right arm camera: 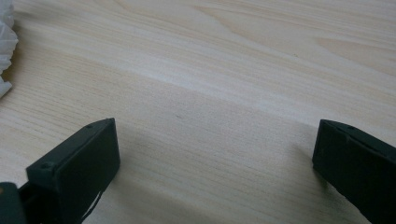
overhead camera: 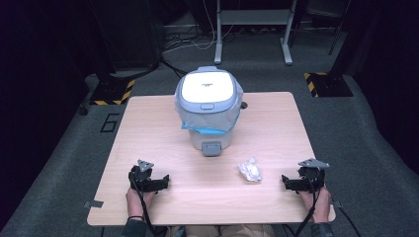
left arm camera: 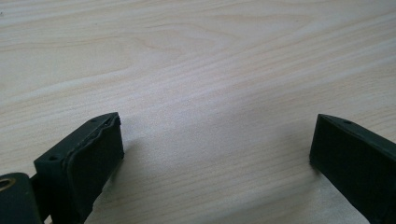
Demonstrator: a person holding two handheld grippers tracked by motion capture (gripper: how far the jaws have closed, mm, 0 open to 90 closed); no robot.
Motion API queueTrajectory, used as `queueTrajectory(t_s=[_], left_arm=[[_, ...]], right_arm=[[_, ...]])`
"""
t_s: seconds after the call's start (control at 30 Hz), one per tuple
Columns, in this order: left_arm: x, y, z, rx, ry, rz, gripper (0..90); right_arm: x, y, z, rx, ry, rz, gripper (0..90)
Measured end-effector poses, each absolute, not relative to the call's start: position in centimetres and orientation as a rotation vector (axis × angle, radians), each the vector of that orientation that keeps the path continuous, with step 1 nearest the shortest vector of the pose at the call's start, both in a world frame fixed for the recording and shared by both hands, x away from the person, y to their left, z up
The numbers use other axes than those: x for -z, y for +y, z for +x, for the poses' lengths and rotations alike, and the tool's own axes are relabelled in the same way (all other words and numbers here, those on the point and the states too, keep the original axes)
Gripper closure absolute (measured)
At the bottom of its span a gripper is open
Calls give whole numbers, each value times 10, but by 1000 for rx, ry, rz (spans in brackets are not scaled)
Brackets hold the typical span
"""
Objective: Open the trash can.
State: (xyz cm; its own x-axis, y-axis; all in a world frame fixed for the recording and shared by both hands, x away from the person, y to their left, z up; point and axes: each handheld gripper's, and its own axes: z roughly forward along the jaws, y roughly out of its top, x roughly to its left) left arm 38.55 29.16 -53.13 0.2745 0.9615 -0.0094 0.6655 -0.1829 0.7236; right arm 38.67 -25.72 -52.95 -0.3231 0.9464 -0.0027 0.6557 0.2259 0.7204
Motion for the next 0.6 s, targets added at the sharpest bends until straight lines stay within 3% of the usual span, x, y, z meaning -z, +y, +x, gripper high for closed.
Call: queueTrajectory(t_s=[0.6], left_arm=[[531,291,388,-611,1441,1945,0]], right_arm=[[529,-257,387,-876,2066,1469,0]])
